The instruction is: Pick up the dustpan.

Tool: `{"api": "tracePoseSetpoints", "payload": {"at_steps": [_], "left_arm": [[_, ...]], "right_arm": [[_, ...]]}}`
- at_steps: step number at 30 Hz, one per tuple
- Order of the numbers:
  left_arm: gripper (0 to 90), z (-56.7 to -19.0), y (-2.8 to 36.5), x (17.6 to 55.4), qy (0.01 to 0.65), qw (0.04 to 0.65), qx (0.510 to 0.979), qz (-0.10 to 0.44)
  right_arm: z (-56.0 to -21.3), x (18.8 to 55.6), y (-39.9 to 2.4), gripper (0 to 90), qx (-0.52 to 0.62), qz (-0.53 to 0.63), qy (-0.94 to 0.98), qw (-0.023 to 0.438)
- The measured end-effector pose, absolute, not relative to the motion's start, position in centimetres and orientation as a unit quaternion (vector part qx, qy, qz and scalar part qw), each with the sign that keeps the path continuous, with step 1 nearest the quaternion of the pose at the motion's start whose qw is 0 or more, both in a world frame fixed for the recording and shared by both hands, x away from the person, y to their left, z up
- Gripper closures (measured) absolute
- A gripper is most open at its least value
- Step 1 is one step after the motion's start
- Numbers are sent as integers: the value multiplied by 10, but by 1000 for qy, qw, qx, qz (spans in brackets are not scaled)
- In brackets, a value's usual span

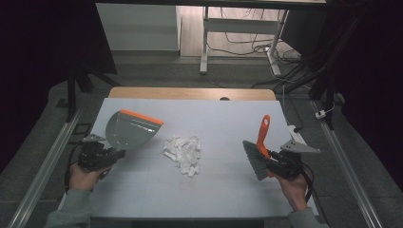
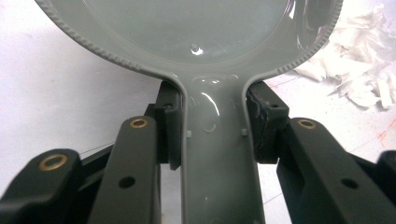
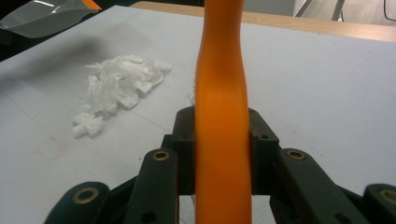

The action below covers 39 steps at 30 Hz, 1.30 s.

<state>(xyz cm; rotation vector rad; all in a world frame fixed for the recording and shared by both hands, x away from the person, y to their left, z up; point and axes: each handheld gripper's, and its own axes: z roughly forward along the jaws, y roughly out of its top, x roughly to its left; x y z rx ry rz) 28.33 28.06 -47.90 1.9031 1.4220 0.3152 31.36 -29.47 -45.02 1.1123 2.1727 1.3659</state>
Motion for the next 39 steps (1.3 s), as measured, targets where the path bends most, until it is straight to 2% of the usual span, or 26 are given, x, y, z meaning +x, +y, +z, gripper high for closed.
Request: {"api": "tracePoseSetpoints", "payload": {"at_steps": [18, 39], "left_arm": [[619, -472, 298, 263, 518, 378, 757, 125], [619, -469, 305, 238, 451, 372, 803, 112]], "right_arm": [[-450, 313, -296, 702, 392, 486, 762, 170], [-449, 313, -296, 702, 390, 492, 760, 171]]}}
